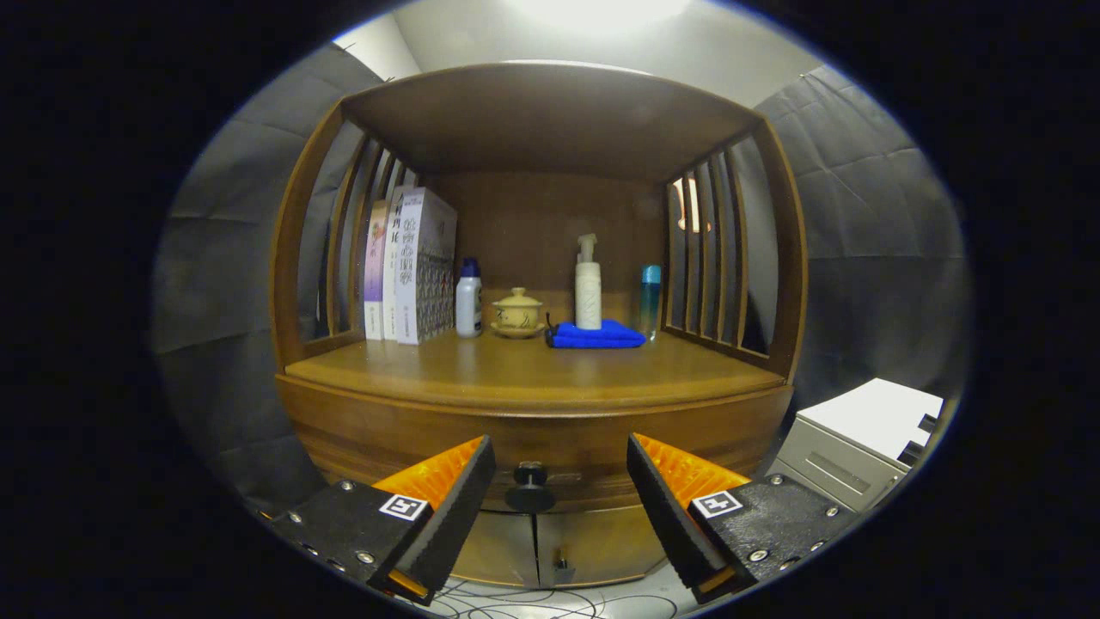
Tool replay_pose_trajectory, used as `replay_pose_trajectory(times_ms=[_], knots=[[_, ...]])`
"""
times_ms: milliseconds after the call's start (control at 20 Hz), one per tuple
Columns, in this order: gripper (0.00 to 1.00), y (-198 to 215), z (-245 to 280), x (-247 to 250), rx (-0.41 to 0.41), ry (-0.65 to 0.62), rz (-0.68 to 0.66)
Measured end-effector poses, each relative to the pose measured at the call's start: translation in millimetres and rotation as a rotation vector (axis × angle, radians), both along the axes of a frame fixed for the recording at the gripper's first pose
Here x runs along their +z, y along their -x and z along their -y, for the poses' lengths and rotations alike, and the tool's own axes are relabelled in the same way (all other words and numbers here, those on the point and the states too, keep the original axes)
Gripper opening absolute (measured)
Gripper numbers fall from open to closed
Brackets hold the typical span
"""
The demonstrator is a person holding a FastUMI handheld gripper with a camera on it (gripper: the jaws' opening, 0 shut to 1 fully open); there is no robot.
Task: Pull open the drawer, take out the items inside it, and place them on the countertop above the cabinet.
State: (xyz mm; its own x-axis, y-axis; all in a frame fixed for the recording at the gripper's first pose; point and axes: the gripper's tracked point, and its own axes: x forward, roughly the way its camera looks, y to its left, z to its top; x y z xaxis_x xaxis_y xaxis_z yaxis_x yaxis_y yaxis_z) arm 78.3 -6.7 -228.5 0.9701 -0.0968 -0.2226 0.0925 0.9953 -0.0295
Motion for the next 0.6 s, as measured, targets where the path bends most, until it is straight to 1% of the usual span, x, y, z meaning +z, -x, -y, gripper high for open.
replay_pose_trajectory(times_ms=[150,300,400,500,600], knots=[[0.96,-8.8,-3.3,-14.6,-0.002,0.020,-0.023],[0.96,-19.8,-12.2,-20.9,0.016,-0.011,-0.015],[0.96,-25.1,-4.0,-35.0,-0.003,-0.004,-0.048],[0.95,-29.9,-1.6,-44.0,-0.001,-0.020,-0.058],[0.93,-31.7,5.2,-55.4,-0.005,-0.035,-0.066]])
